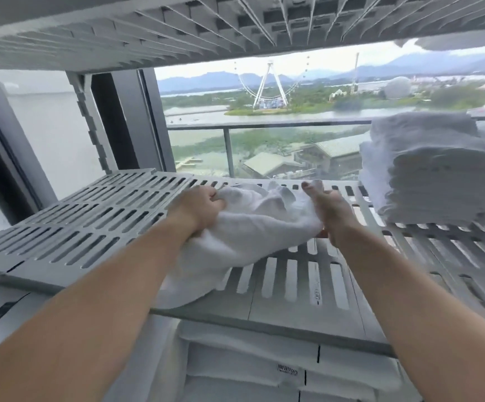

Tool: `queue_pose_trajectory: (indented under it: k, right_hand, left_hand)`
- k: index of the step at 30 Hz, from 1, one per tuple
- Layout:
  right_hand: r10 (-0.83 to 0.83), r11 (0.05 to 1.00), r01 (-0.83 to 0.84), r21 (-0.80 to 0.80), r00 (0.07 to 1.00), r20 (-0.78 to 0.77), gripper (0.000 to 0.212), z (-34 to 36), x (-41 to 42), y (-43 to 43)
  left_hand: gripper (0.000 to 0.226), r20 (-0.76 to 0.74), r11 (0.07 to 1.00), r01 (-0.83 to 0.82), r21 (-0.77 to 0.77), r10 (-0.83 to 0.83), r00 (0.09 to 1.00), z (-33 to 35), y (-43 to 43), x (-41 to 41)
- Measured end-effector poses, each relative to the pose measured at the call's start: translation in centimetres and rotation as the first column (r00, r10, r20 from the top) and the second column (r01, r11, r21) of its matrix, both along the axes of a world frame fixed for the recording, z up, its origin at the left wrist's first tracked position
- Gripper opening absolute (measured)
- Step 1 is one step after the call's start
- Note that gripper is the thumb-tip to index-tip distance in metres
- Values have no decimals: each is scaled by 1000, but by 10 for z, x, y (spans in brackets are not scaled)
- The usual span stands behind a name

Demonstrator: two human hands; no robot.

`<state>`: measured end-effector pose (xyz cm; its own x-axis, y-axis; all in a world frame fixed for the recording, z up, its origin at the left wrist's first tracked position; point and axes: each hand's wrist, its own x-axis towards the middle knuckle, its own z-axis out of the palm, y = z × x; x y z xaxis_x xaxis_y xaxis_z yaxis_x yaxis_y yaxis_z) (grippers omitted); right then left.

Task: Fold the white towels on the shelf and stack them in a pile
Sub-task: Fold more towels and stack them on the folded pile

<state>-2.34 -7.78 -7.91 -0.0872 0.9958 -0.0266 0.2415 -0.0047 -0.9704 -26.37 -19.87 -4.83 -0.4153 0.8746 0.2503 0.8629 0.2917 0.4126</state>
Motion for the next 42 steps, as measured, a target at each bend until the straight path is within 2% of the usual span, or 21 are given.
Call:
queue_pose_trajectory:
  k: [2, 3, 6, 9, 11, 15, 17, 18, 21, 22, 24, 26, 28, 29, 32, 35, 38, 39, 42]
  right_hand:
    - [-9, 1000, 8, 12, 987, 162, 77, -3, -12, -8]
    - [-20, 1000, 15, 26, 977, 213, 74, -6, -17, -11]
    - [-96, 993, 80, 90, 977, 190, 64, -18, -30, -28]
    - [-217, 968, 196, 155, 967, 131, 39, -27, -25, -37]
    - [-292, 946, 258, 198, 942, 166, 16, -26, -16, -38]
    - [-429, 883, 382, 272, 892, 140, 33, -22, -3, -40]
    - [-452, 874, 404, 272, 880, 146, 34, -24, -4, -42]
    - [-444, 882, 394, 260, 879, 174, 32, -27, -6, -44]
    - [-424, 898, 376, 229, 879, 219, 34, -35, -5, -45]
    - [-423, 899, 375, 228, 879, 219, 36, -36, -3, -45]
    - [-413, 903, 359, 236, 877, 246, 38, -35, 3, -44]
    - [-394, 911, 326, 251, 868, 303, 35, -32, 7, -42]
    - [-383, 913, 289, 287, 851, 361, 26, -31, 7, -43]
    - [-391, 904, 275, 329, 844, 369, 23, -31, 7, -43]
    - [-446, 840, 274, 469, 841, 308, 28, -32, 5, -43]
    - [-407, 858, 251, 447, 864, 297, 20, -31, 4, -37]
    - [-350, 895, 230, 381, 893, 282, 11, -29, 1, -30]
    - [-328, 904, 218, 367, 905, 272, 13, -29, -1, -29]
    - [-248, 937, 160, 309, 930, 271, 15, -28, -7, -25]
  left_hand:
    - [30, 44, 999, 27, 21, -28, 999, -1, 3, -18]
    - [30, 48, 999, 39, 27, -40, 998, -1, 4, -25]
    - [37, 49, 997, 61, 55, -64, 997, -5, 8, -55]
    - [35, 27, 998, 56, 27, -56, 998, -8, 11, -80]
    - [32, 3, 999, 42, -4, -42, 999, -6, 10, -93]
    - [24, -68, 998, -22, 65, 26, 997, -4, 2, -100]
    - [17, -104, 998, -29, 56, 34, 994, -6, -1, -93]
    - [22, -123, 999, -26, 37, 30, 992, -9, -3, -87]
    - [58, -224, 996, 84, -21, -86, 971, -17, -9, -71]
    - [60, -265, 990, 134, -35, -139, 954, -19, -10, -66]
    - [47, -310, 971, 217, -104, -239, 920, -15, -12, -55]
    - [35, -251, 919, 289, -268, -356, 900, -8, -14, -41]
    - [39, -136, 817, 373, -440, -471, 871, -2, -18, -24]
    - [45, -82, 775, 411, -479, -506, 858, 0, -24, -14]
    - [62, 72, 713, 530, -459, -565, 822, -1, -46, 21]
    - [73, 122, 608, 633, -479, -668, 734, -8, -68, 58]
    - [57, 96, 566, 654, -502, -715, 693, -8, -79, 79]
    - [55, 143, 545, 669, -506, -712, 688, -5, -81, 79]
    - [45, 412, 451, 774, -445, -663, 624, 15, -88, 72]
